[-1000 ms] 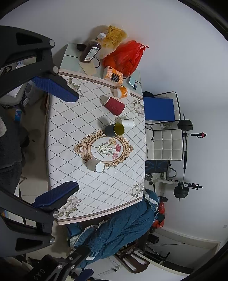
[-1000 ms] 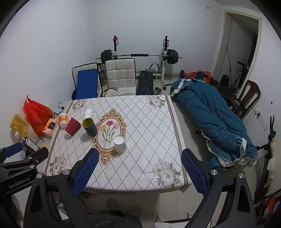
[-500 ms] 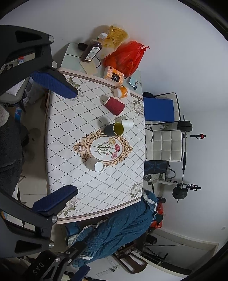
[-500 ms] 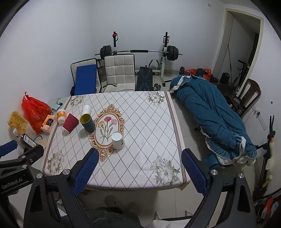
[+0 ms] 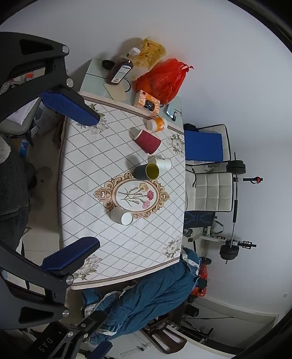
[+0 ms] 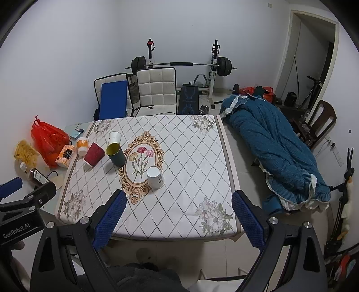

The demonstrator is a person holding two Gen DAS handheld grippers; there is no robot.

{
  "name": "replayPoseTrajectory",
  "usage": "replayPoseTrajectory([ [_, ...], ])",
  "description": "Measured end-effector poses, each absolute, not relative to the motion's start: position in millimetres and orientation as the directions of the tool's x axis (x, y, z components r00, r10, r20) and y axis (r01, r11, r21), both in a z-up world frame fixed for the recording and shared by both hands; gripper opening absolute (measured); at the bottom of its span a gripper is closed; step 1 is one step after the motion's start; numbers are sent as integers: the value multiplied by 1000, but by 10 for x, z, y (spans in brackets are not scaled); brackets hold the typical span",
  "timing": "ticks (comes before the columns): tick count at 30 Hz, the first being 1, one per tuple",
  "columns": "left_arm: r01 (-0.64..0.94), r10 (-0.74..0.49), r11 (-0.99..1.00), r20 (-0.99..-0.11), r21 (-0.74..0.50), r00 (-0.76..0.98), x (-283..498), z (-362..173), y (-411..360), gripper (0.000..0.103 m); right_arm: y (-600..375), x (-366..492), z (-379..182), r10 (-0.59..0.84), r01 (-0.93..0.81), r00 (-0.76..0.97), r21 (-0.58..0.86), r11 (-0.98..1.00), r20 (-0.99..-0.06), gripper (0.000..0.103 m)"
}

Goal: Flip cup upside down

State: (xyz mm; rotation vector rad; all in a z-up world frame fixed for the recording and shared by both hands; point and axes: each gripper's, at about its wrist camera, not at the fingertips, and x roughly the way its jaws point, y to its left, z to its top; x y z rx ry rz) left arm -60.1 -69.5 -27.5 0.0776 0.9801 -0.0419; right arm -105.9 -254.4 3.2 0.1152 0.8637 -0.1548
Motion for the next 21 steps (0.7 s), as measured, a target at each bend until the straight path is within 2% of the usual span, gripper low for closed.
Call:
replayPoseTrajectory([
  [21, 89, -16, 995, -844, 37, 536, -684, -353, -678, 102, -2504, -1102, -6, -71, 172, 634, 51, 984, -770, 97],
])
